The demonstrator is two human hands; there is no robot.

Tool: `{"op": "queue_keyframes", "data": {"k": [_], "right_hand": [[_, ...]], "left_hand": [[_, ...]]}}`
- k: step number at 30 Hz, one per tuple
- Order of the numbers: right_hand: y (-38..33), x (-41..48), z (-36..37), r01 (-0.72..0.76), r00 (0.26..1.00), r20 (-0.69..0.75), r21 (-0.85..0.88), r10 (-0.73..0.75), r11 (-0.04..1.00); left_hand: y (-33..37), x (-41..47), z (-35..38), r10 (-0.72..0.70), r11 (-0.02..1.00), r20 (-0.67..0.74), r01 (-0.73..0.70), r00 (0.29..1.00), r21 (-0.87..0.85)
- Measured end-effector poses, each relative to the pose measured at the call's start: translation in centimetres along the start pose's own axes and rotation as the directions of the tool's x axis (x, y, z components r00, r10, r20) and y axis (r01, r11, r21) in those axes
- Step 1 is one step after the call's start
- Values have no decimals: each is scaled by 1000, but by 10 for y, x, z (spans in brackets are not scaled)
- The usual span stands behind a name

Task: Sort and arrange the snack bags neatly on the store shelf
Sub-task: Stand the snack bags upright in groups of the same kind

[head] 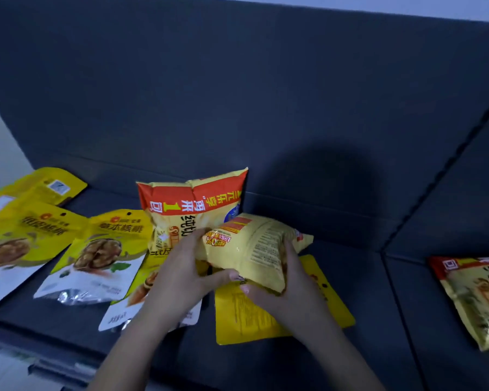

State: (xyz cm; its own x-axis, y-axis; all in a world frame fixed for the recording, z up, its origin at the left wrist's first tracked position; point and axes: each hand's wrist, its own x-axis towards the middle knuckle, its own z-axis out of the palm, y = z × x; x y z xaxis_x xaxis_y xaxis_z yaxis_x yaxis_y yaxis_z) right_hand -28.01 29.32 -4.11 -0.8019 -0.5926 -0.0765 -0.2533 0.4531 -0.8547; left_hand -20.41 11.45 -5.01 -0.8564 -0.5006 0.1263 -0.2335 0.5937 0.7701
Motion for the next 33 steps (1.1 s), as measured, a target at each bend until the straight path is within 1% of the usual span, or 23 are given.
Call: {"op": "queue_keyframes", "data": {"k": [2,4,5,7,11,13,16,19,21,24,26,28,30,32,33], "right_hand": [[4,-1,4,29,998,-54,8,-28,1000],[7,-4,1,23,995,-102,45,-18,999],[7,-7,-4,15,993,-121,102,-3,995],[9,-16,-18,21,988,-152,204,11,979],[10,-49,-71,83,967,-253,251,-17,964],[10,-69,-107,127,945,-324,224,-49,966],[14,-99,-163,166,896,-429,89,-112,982],[30,-134,-226,158,819,-551,-51,-160,986],[50,-162,-268,135,753,-632,-123,-182,983],[83,-201,-325,83,646,-749,-125,-149,989],[107,-221,-359,57,581,-801,-138,-146,989],[132,-237,-391,16,520,-848,-111,-103,994],[157,-246,-420,-21,484,-873,-87,-66,996],[182,-251,-444,-78,484,-875,-44,-1,996],[193,-251,-454,-115,484,-874,-27,33,993]], "left_hand": [[-1,3,3,-59,984,82,72,995,-163],[1,2,6,-57,977,105,77,993,-200],[6,1,8,-40,975,101,61,994,-214],[20,-4,14,10,966,69,8,998,-257],[71,-15,33,147,925,25,-129,989,-356],[105,-22,48,232,899,4,-213,973,-382],[155,-33,81,349,836,-27,-324,937,-444],[213,-44,129,472,746,-10,-405,882,-529],[254,-50,166,563,693,51,-437,825,-573],[313,-60,220,675,631,135,-472,726,-616],[349,-67,257,724,609,170,-503,668,-613],[382,-71,292,765,596,194,-559,615,-576],[409,-75,325,793,587,212,-624,572,-515],[430,-78,357,796,603,263,-682,545,-414],[437,-78,374,783,621,303,-710,543,-331]]}}
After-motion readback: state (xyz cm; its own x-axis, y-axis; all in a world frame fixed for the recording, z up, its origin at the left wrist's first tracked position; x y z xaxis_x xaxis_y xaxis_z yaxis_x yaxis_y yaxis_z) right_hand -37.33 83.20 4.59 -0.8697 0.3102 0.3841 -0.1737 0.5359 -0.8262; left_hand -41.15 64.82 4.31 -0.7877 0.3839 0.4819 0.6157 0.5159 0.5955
